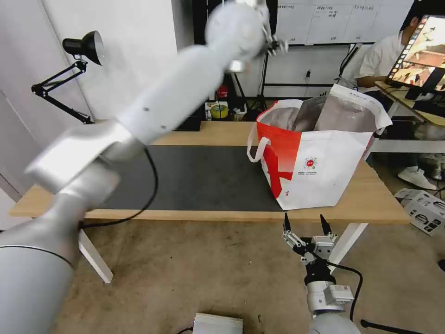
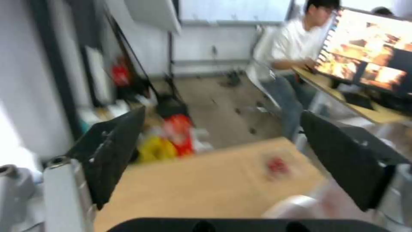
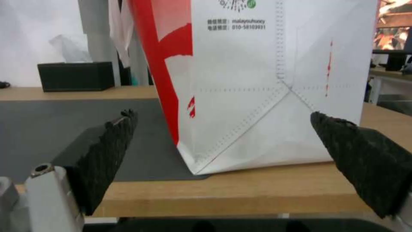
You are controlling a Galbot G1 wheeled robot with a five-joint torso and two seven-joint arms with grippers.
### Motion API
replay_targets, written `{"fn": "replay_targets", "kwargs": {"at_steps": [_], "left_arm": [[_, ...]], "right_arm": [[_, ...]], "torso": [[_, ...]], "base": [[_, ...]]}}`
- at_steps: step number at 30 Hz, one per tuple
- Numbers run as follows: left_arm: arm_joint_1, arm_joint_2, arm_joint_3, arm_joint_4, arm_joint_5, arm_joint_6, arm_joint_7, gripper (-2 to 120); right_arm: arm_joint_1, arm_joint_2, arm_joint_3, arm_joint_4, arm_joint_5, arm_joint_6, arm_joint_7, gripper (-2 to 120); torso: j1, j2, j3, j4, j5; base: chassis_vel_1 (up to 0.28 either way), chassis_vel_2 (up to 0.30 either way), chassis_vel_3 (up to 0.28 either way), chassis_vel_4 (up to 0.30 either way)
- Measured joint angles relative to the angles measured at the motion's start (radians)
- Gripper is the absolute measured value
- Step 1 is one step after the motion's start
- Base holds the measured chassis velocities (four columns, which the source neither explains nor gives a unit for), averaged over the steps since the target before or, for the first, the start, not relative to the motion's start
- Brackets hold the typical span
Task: Pick up the trash from the table and place it into the takeout bag.
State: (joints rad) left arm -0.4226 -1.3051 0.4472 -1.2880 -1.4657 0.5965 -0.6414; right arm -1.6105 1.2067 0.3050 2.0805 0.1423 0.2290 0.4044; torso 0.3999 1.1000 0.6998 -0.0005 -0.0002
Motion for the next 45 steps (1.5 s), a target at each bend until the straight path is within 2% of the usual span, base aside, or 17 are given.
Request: {"fn": "replay_targets", "kwargs": {"at_steps": [2, 4, 7, 8, 10, 11, 14, 15, 17, 20, 21, 22, 23, 28, 31, 39, 45], "left_arm": [[0.050, 0.139, 0.036, -0.116, 0.086, -0.043, 0.076, 100], [0.071, 0.185, 0.045, -0.156, 0.112, -0.057, 0.097, 100], [0.178, 0.374, 0.041, -0.310, 0.192, -0.134, 0.196, 100], [0.178, 0.374, 0.041, -0.310, 0.192, -0.134, 0.196, 100], [0.312, 0.522, -0.038, -0.427, 0.257, -0.206, 0.257, 100], [0.312, 0.522, -0.038, -0.427, 0.257, -0.206, 0.257, 100], [0.582, 0.651, -0.205, -0.547, 0.351, -0.285, 0.332, 100], [0.582, 0.651, -0.205, -0.547, 0.351, -0.285, 0.332, 100], [0.738, 0.708, -0.336, -0.606, 0.410, -0.333, 0.368, 100], [0.838, 0.735, -0.418, -0.637, 0.449, -0.352, 0.387, 100], [1.009, 0.770, -0.528, -0.681, 0.505, -0.392, 0.408, 100], [1.090, 0.784, -0.575, -0.699, 0.536, -0.419, 0.410, 100], [1.181, 0.786, -0.635, -0.719, 0.570, -0.440, 0.412, 100], [1.295, 0.754, -0.686, -0.734, 0.627, -0.462, 0.410, 100], [1.379, 0.688, -0.715, -0.725, 0.705, -0.516, 0.410, 100], [1.644, 0.566, -0.925, -0.750, 0.831, -0.601, 0.433, 100], [1.770, 0.502, -1.010, -0.755, 0.896, -0.657, 0.465, 100]], "right_arm": [[-0.003, -0.003, 0.001, 0.007, 0.000, -0.005, -0.002, 99], [-0.003, -0.004, 0.001, 0.009, 0.001, -0.007, -0.003, 99], [-0.004, -0.008, -0.002, 0.009, 0.002, -0.014, -0.005, 99], [-0.004, -0.008, -0.002, 0.009, 0.002, -0.014, -0.005, 99], [-0.001, -0.013, -0.005, 0.009, 0.002, -0.020, -0.007, 100], [-0.001, -0.013, -0.005, 0.009, 0.002, -0.020, -0.007, 100], [0.002, -0.027, -0.008, 0.010, 0.003, -0.029, -0.010, 100], [0.002, -0.027, -0.008, 0.010, 0.003, -0.029, -0.010, 100], [0.011, -0.035, -0.016, 0.006, 0.006, -0.031, -0.012, 100], [0.015, -0.039, -0.020, 0.003, 0.008, -0.032, -0.015, 100], [0.015, -0.040, -0.021, 0.000, 0.010, -0.032, -0.020, 100], [0.015, -0.039, -0.021, -0.004, 0.012, -0.032, -0.022, 100], [0.015, -0.038, -0.021, -0.006, 0.012, -0.032, -0.024, 100], [-0.010, -0.025, -0.001, 0.001, 0.009, -0.028, -0.026, 100], [-0.053, -0.006, 0.036, 0.025, -0.006, -0.020, -0.026, 100], [-0.058, 0.000, 0.042, 0.029, -0.016, -0.019, -0.030, 100], [-0.056, 0.000, 0.041, 0.025, -0.017, -0.020, -0.038, 100]], "torso": [[0.000, 0.000, 0.000, 0.0006, -0.0004], [0.000, 0.000, 0.000, 0.0007, -0.0007], [0.000, 0.000, 0.000, 0.0008, -0.0008], [0.000, 0.000, 0.000, 0.0008, -0.0008], [0.000, 0.000, 0.000, 0.0011, -0.0002], [0.000, 0.000, 0.000, 0.0011, -0.0002], [0.000, 0.000, 0.000, 0.0006, -0.0009], [0.000, 0.000, 0.000, 0.0006, -0.0009], [0.000, 0.000, 0.000, 0.0000, -0.0003], [0.000, 0.000, 0.000, 0.0005, 0.0008], [0.000, 0.000, 0.000, 0.0012, -0.0009], [0.000, 0.000, 0.000, 0.0009, -0.0006], [0.000, 0.000, 0.000, 0.0009, 0.0003], [0.000, 0.000, 0.000, 0.0008, 0.0002], [0.000, 0.000, 0.000, -0.0007, 0.0001], [0.000, 0.000, 0.000, 0.0006, 0.0002], [0.000, 0.000, 0.000, 0.0005, 0.0003]], "base": [[0.000, 0.000, 0.000, 0.000], [0.000, 0.000, 0.000, 0.000], [0.000, 0.000, 0.000, 0.000], [0.000, 0.000, 0.000, 0.000], [0.000, 0.000, 0.000, 0.000], [0.000, 0.000, 0.000, 0.000], [0.000, 0.000, 0.000, 0.000], [0.000, 0.000, 0.000, 0.000], [0.000, 0.000, 0.000, 0.000], [0.000, 0.000, 0.000, 0.000], [0.000, 0.000, 0.000, 0.000], [0.000, 0.000, 0.000, 0.000], [0.000, 0.000, 0.000, 0.000], [0.000, 0.000, 0.000, 0.000], [0.000, 0.000, 0.000, 0.000], [0.000, 0.000, 0.000, 0.000], [0.000, 0.000, 0.000, 0.000]]}}
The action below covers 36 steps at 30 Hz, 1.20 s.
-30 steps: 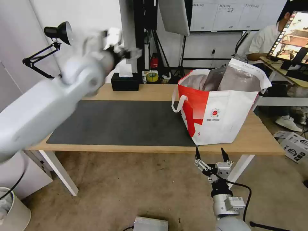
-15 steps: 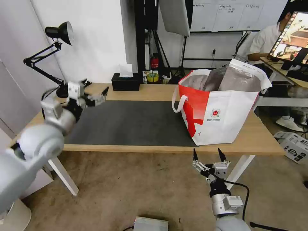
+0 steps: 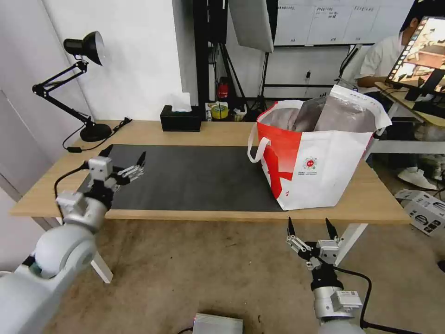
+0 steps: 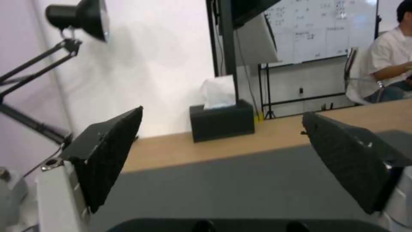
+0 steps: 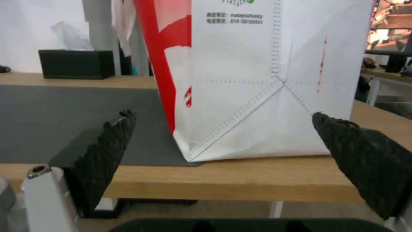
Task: Pick up the trash from the table and place it into the takeout bag.
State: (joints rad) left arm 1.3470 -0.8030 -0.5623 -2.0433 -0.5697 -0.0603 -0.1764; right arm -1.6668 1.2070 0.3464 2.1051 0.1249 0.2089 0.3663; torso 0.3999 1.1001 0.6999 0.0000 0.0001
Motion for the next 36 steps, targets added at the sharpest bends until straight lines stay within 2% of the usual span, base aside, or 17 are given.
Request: {"fn": "replay_targets", "kwargs": {"at_steps": [5, 7, 10, 14, 17, 19, 21, 29, 36], "left_arm": [[0.113, -0.101, -0.054, 0.029, 0.091, -0.077, 0.047, 100], [0.121, -0.111, -0.058, 0.033, 0.101, -0.086, 0.053, 100], [0.183, -0.194, -0.086, 0.049, 0.140, -0.131, 0.089, 100], [0.210, -0.232, -0.095, 0.063, 0.168, -0.172, 0.111, 100], [0.250, -0.293, -0.113, 0.072, 0.196, -0.219, 0.136, 100], [0.257, -0.303, -0.115, 0.071, 0.197, -0.224, 0.138, 100], [0.284, -0.348, -0.117, 0.071, 0.211, -0.248, 0.148, 100], [0.315, -0.400, -0.110, 0.108, 0.241, -0.309, 0.165, 100], [0.331, -0.414, -0.100, 0.116, 0.252, -0.330, 0.167, 100]], "right_arm": [[0.000, -0.001, 0.001, -0.006, -0.003, 0.000, -0.009, 100], [0.000, -0.002, 0.001, -0.007, -0.003, 0.000, -0.010, 100], [-0.001, -0.002, 0.000, -0.011, -0.012, 0.000, -0.013, 100], [-0.002, 0.000, 0.000, -0.011, -0.017, 0.000, -0.014, 100], [-0.006, 0.002, 0.000, -0.016, -0.027, 0.000, -0.016, 100], [-0.007, 0.003, 0.000, -0.018, -0.031, 0.000, -0.016, 100], [-0.013, 0.007, 0.000, -0.027, -0.045, 0.005, -0.018, 100], [-0.020, 0.017, -0.002, -0.041, -0.068, 0.006, -0.020, 100], [-0.029, 0.023, -0.004, -0.058, -0.081, 0.014, -0.021, 100]], "torso": [[0.000, 0.000, 0.000, 0.0001, -0.0001], [0.000, 0.000, 0.000, 0.0001, -0.0001], [0.000, 0.000, 0.000, -0.0001, 0.0001], [0.000, 0.000, 0.000, 0.0000, 0.0000], [0.000, 0.000, 0.000, 0.0000, -0.0001], [0.000, 0.000, 0.000, 0.0000, 0.0001], [0.000, 0.000, 0.000, -0.0001, 0.0001], [0.000, 0.000, 0.000, -0.0001, -0.0001], [0.000, 0.000, 0.000, -0.0001, -0.0001]], "base": [[0.000, 0.000, 0.000, 0.000], [0.000, 0.000, 0.000, 0.000], [0.000, 0.000, 0.000, 0.000], [0.000, 0.000, 0.000, 0.000], [0.000, 0.000, 0.000, 0.000], [0.000, 0.000, 0.000, 0.000], [0.000, 0.000, 0.000, 0.000], [0.000, 0.000, 0.000, 0.000], [0.000, 0.000, 0.000, 0.000]]}}
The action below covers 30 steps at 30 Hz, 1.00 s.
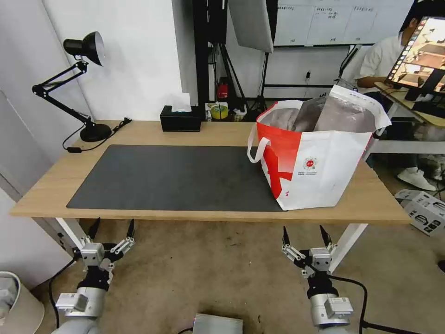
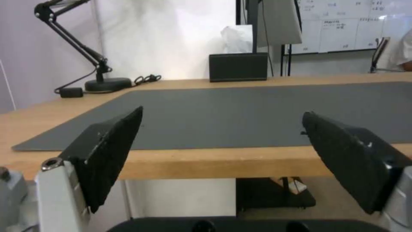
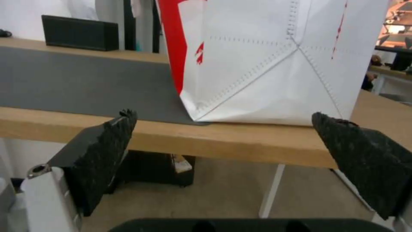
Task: Pick up the trash from the table and place it into the takeout bag.
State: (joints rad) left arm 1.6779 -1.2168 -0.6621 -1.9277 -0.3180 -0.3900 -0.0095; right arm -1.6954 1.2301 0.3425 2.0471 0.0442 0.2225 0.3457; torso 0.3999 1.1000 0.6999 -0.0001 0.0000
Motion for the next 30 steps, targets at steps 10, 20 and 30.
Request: {"fn": "replay_targets", "kwargs": {"at_steps": [10, 20, 30], "left_arm": [[-0.004, -0.001, 0.002, -0.006, 0.001, 0.002, 0.000, 100], [-0.005, 0.000, 0.003, -0.007, 0.001, 0.005, 0.000, 100], [-0.005, 0.001, 0.003, -0.008, 0.000, 0.006, 0.000, 100]], "right_arm": [[0.000, -0.008, 0.003, -0.001, 0.000, 0.001, 0.000, 100], [0.000, -0.008, 0.003, -0.001, 0.000, 0.002, 0.000, 100], [0.001, -0.008, 0.003, -0.001, 0.001, 0.002, 0.000, 100]], "torso": [[0.000, 0.000, 0.000, 0.0001, 0.0000], [0.000, 0.000, 0.000, 0.0001, 0.0000], [0.000, 0.000, 0.000, 0.0001, 0.0000]], "base": [[0.000, 0.000, 0.000, 0.000], [0.000, 0.000, 0.000, 0.000], [0.000, 0.000, 0.000, 0.000]]}}
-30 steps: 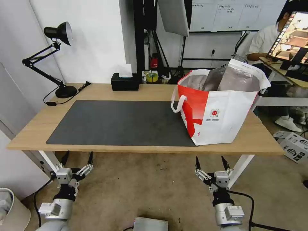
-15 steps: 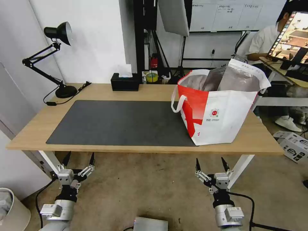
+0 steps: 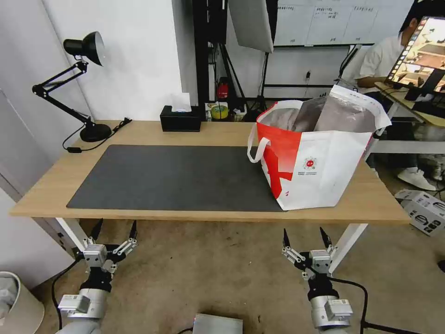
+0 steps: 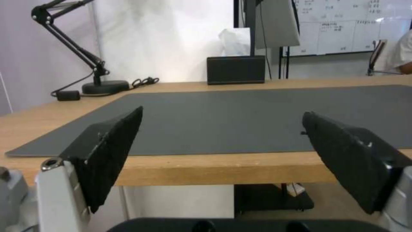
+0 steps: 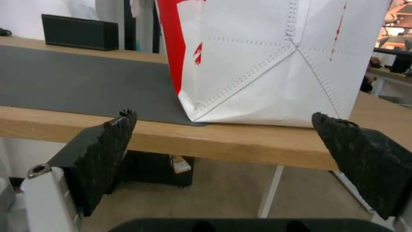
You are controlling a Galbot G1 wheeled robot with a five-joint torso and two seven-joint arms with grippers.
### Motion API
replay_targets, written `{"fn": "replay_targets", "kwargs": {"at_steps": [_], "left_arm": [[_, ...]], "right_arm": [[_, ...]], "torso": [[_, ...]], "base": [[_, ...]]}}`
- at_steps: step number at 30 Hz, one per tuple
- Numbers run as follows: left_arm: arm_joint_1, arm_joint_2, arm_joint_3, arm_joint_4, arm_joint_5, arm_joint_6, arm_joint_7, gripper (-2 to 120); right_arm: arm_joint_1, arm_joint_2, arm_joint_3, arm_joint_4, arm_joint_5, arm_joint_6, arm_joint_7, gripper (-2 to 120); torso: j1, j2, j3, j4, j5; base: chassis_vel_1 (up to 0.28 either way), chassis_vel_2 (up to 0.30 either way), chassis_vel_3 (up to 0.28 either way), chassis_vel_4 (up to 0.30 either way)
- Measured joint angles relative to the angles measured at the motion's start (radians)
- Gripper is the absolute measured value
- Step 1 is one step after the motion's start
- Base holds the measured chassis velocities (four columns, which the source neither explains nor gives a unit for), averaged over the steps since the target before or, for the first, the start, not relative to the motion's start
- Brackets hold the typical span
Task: Pick up the trash from the table and place it into the takeout bag.
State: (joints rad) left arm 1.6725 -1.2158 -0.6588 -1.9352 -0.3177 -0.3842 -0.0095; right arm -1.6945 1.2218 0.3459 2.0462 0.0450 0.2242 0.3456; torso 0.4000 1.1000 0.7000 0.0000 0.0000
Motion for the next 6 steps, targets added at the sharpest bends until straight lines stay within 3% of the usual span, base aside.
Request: {"fn": "replay_targets", "kwargs": {"at_steps": [6], "left_arm": [[0.000, 0.000, 0.000, 0.000, 0.000, 0.000, 0.000, 100]], "right_arm": [[0.000, 0.000, 0.000, 0.000, 0.000, 0.000, 0.000, 100]], "torso": [[0.000, 0.000, 0.000, 0.0000, 0.0000]], "base": [[0.000, 0.000, 0.000, 0.000]]}}
